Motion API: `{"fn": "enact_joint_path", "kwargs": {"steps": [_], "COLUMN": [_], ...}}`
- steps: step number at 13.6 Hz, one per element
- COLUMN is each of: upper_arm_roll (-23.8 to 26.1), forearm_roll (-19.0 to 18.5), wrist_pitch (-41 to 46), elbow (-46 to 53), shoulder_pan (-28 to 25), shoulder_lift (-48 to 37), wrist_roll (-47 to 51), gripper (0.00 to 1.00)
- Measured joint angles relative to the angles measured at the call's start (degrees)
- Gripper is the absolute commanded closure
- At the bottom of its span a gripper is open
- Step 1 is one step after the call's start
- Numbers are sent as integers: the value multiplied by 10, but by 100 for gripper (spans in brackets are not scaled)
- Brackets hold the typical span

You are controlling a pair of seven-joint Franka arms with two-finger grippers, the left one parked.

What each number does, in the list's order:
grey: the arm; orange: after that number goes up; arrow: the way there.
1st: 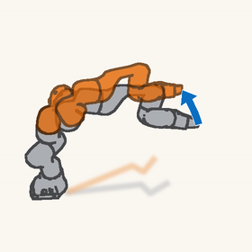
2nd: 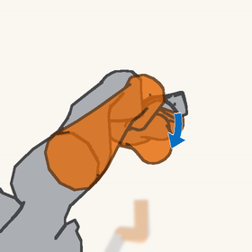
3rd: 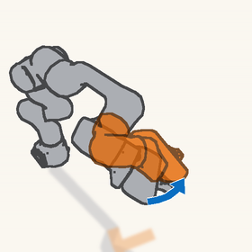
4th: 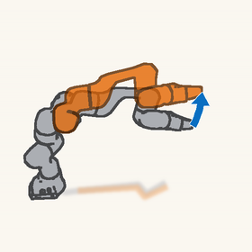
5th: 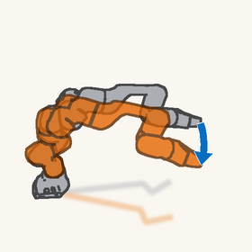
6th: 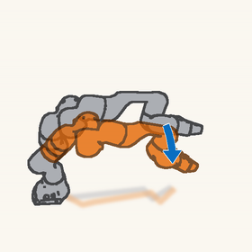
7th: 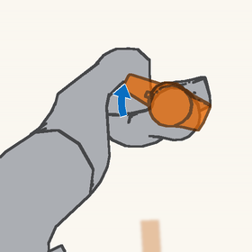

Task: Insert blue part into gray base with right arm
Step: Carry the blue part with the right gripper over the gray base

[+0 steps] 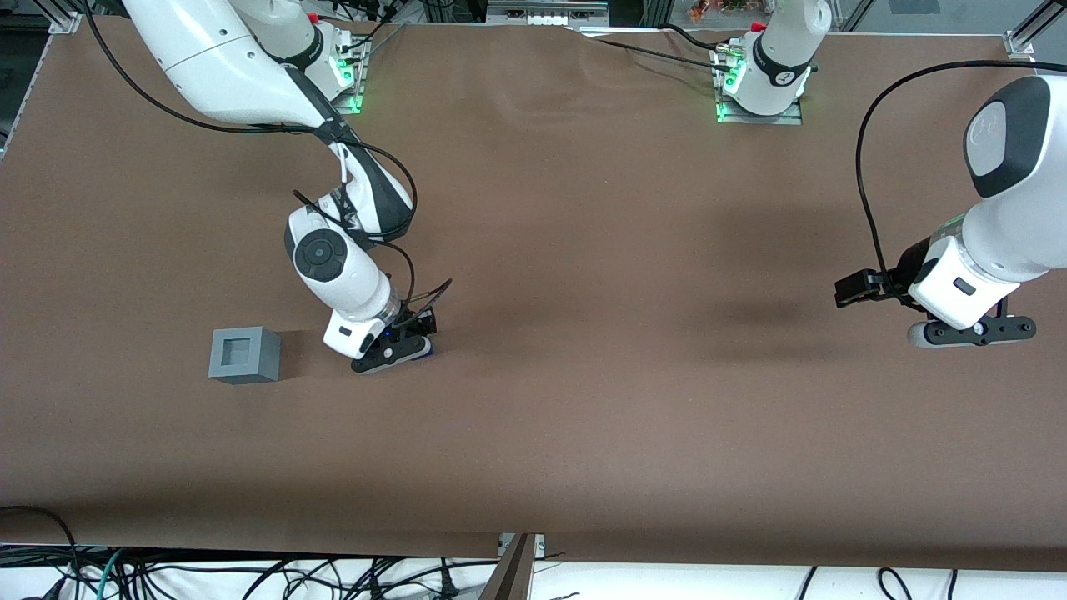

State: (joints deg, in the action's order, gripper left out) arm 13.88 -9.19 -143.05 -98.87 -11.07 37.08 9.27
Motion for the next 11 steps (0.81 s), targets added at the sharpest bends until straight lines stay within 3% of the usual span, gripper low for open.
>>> {"fn": "enact_joint_path", "kwargs": {"steps": [3,7,11], "upper_arm_roll": [-39,-117,-199], "forearm_roll": [4,49,57], "wrist_pitch": [70,236,272], "elbow": [22,64,66], "shoulder_pan": [8,64,80], "shoulder_lift": [-36,-115,-150], "wrist_roll": [-1,-62,-120], "gripper": [100,100,100]}}
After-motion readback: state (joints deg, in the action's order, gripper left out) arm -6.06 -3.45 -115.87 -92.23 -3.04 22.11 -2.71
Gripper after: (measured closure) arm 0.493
